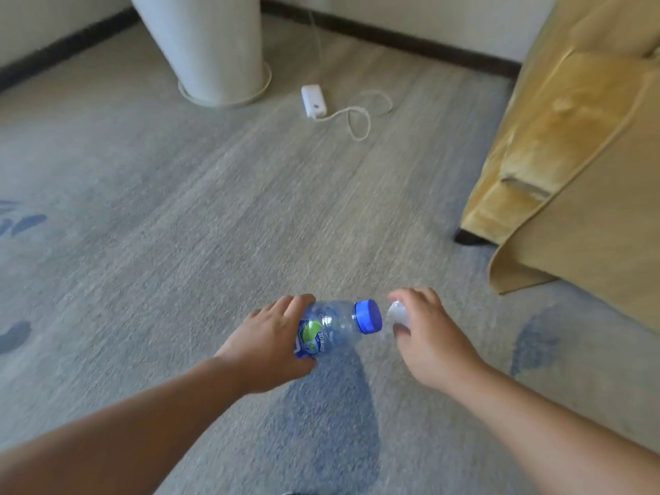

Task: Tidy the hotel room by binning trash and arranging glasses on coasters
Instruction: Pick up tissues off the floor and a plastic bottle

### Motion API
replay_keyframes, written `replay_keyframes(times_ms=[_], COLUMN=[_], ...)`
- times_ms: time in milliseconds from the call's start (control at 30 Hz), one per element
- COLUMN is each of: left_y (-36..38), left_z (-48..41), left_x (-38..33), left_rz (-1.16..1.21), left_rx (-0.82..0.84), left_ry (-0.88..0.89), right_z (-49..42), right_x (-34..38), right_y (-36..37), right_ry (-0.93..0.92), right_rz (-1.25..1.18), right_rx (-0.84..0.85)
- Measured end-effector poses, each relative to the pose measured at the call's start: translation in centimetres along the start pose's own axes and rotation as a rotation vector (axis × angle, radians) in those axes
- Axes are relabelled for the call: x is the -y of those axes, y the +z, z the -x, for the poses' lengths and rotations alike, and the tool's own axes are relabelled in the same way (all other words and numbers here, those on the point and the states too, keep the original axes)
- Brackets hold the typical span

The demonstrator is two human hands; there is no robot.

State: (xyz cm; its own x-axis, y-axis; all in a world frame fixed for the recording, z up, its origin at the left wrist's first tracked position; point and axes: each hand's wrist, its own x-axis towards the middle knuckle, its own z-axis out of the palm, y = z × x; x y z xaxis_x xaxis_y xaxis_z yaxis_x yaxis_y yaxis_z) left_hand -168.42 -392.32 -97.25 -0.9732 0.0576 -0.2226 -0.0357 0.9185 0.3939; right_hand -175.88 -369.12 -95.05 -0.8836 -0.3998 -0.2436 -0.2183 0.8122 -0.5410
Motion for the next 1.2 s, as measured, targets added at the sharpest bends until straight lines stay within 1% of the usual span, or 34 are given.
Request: replay_keyframes(times_ms=[100, 200, 267, 367, 500, 633, 833, 1033, 1200], left_y=[-1.9, -3.7, -5.0, -8.1, -14.9, -24.6, -39.2, -51.1, -59.1], left_z=[-1.5, -2.4, -2.6, -1.9, 0.1, 3.5, 9.6, 15.7, 20.1], left_x=[-3.7, -7.1, -9.4, -12.5, -16.5, -21.5, -29.2, -35.6, -38.6], left_rz=[0.21, 0.446, 0.549, 0.634, 0.696, 0.708, 0.71, 0.756, 0.8], left_rx=[-0.04, -0.088, -0.113, -0.146, -0.141, -0.145, -0.214, -0.326, -0.449], left_ry=[-0.023, -0.101, -0.127, -0.154, -0.173, -0.175, -0.157, -0.132, -0.078], right_z=[1.0, 1.8, 2.5, 4.8, 8.5, 12.6, 18.7, 24.1, 25.6], right_x=[-0.9, -1.4, -1.2, 0.3, 4.2, 10.2, 19.6, 27.2, 33.1], right_y=[-3.1, -6.6, -9.2, -13.8, -21.1, -30.1, -43.5, -54.0, -59.6], right_ry=[0.044, 0.093, 0.126, 0.188, 0.183, 0.176, 0.094, -0.051, -0.228], right_rz=[-0.045, -0.083, -0.106, -0.142, -0.174, -0.198, -0.215, -0.219, -0.158], right_rx=[-0.097, -0.21, -0.289, -0.387, -0.459, -0.474, -0.508, -0.521, -0.528])
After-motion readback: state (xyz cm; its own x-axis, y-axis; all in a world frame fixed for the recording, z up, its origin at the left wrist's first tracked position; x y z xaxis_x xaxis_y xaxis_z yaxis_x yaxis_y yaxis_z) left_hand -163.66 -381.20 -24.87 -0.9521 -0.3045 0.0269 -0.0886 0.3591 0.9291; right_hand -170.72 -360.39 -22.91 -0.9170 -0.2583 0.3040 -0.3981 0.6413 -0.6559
